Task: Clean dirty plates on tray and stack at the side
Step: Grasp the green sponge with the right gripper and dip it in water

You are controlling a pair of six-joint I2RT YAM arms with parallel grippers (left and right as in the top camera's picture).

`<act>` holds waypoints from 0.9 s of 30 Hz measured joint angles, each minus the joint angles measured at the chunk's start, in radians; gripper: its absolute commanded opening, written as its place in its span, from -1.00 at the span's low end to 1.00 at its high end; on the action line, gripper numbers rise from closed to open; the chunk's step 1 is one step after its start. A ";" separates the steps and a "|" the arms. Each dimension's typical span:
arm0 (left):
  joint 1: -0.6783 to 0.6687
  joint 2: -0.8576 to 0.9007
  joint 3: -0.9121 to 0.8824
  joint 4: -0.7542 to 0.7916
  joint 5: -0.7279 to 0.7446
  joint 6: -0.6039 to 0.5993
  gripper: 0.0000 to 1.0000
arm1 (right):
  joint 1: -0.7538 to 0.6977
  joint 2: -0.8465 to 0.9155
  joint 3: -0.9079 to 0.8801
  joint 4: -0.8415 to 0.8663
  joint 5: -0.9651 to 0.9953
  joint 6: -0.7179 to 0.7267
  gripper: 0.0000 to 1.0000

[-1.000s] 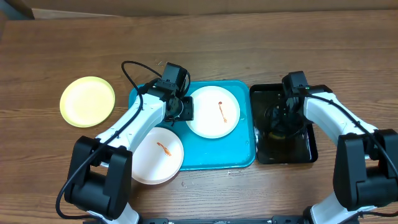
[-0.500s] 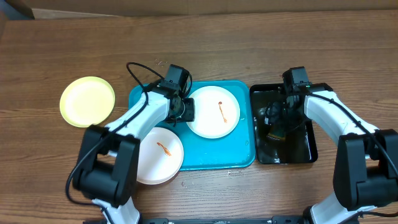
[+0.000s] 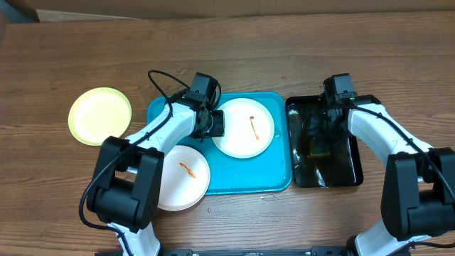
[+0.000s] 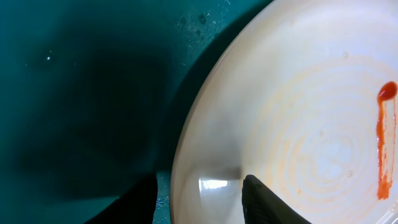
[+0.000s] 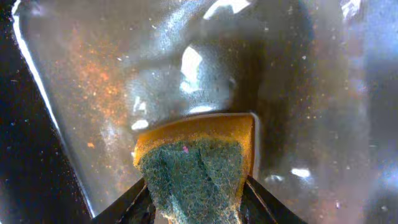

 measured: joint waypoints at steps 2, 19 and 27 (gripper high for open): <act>0.000 0.000 0.001 0.002 0.000 0.002 -0.03 | 0.000 0.000 0.000 0.002 0.000 0.000 -0.52; 0.010 0.004 0.016 0.026 0.004 0.025 -0.88 | 0.000 0.000 0.026 -0.041 0.063 0.000 -0.92; 0.055 0.004 0.017 0.033 0.006 0.027 -0.75 | 0.000 0.000 0.081 -0.132 0.074 0.000 -0.93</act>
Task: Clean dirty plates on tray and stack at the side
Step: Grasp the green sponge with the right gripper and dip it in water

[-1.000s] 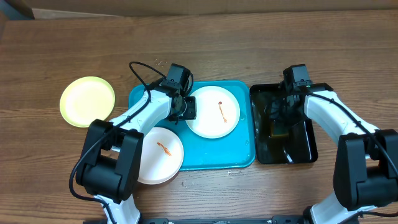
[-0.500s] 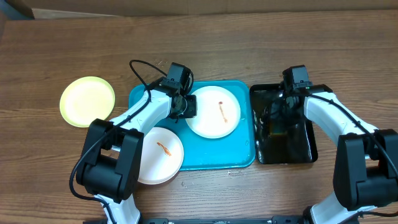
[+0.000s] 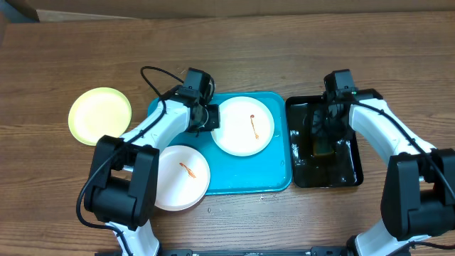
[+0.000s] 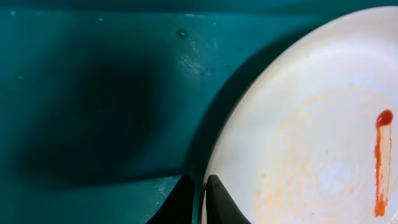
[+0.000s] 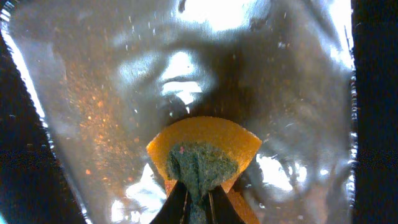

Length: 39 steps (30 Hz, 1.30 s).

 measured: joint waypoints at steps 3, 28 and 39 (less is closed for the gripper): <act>0.009 0.000 0.000 -0.002 -0.001 0.000 -0.74 | 0.000 0.000 0.043 -0.036 0.005 0.000 -0.93; 0.010 0.000 0.002 -0.017 -0.001 0.001 -0.70 | 0.012 0.000 0.040 -0.034 0.083 0.064 -0.92; 0.010 0.000 0.002 -0.018 -0.001 0.002 -0.60 | 0.014 0.000 0.006 -0.074 0.077 0.051 0.22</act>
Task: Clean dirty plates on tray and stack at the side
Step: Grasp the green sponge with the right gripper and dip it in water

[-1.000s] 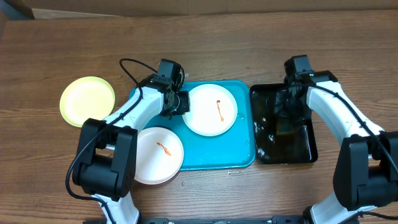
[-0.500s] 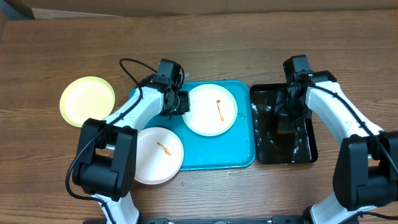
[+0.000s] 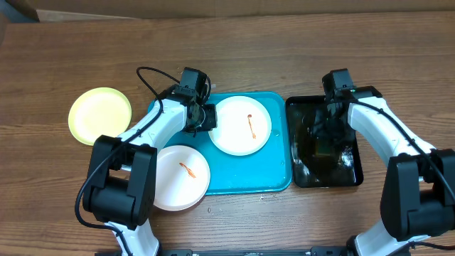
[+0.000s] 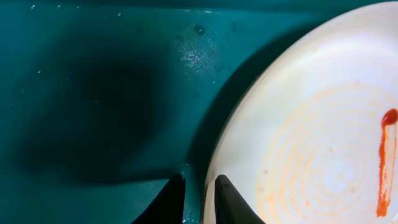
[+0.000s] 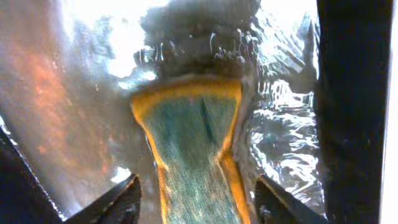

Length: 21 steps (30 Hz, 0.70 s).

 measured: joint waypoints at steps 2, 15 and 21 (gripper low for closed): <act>0.000 0.000 0.000 0.000 0.000 0.000 -0.59 | 0.000 0.000 0.000 -0.021 0.000 0.001 0.19; 0.000 0.000 0.000 -0.003 0.002 0.000 -0.51 | 0.000 0.000 -0.111 0.159 -0.016 0.002 -0.16; 0.000 0.000 0.000 -0.003 0.002 0.000 -0.35 | 0.000 0.000 -0.120 0.155 -0.027 0.004 -0.92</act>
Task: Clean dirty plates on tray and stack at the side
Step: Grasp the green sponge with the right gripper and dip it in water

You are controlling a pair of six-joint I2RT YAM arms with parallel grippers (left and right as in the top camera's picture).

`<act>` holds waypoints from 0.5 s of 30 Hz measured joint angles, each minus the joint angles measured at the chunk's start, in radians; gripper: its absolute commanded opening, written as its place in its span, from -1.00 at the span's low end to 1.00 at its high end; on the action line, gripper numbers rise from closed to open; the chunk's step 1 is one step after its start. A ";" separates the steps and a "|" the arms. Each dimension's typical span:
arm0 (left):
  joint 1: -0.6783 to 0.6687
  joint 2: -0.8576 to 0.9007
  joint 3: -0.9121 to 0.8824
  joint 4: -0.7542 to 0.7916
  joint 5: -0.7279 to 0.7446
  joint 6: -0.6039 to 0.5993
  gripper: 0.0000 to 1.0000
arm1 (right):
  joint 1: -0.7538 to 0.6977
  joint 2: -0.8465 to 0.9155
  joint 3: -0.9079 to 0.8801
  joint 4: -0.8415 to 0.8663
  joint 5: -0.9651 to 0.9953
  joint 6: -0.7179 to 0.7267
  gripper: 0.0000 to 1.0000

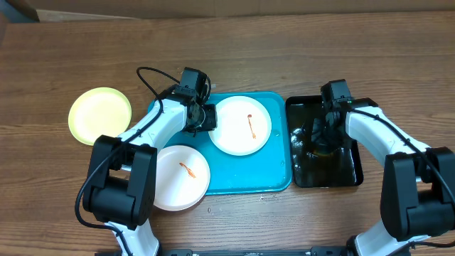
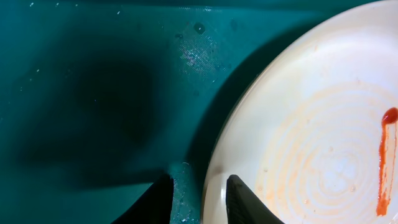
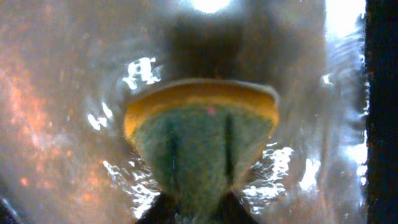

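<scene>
A white plate [image 1: 243, 126] with a ketchup streak [image 2: 385, 155] lies on the teal tray [image 1: 274, 181]. My left gripper [image 1: 207, 119] is low at its left rim, open, with one finger over the plate [image 2: 311, 143] and the other over the tray [image 2: 93, 81]. A second streaked white plate [image 1: 181, 178] overlaps the tray's front left corner. My right gripper [image 1: 323, 139] is down in the black basin [image 1: 348, 171], shut on the yellow-and-green sponge [image 3: 199, 137] in the water.
A clean yellow plate [image 1: 99, 116] sits on the wooden table to the left of the tray. The basin stands right against the tray's right edge. A black cable loops behind the left arm.
My left jaws stand wider apart across the plate's rim. My right gripper, then open around the sponge, is now shut on it and sits slightly nearer the basin's front.
First my left gripper straddled the plate's rim wide open and the right one had the sponge between its fingers. Then both were shut, the sponge squeezed. Later the left jaws had parted a little and the right was open; now the left is wider and the right is squeezing the sponge.
</scene>
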 measured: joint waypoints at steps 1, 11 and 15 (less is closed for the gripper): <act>0.000 0.000 0.000 0.000 0.000 0.000 -0.31 | 0.000 0.000 0.000 -0.005 0.000 -0.004 -0.93; 0.000 0.000 0.000 0.005 0.000 0.000 -0.54 | 0.000 0.000 0.164 -0.242 -0.004 0.004 -0.92; 0.000 0.000 0.000 0.005 0.000 -0.004 -0.74 | 0.008 0.000 0.215 -0.254 0.016 0.013 -0.92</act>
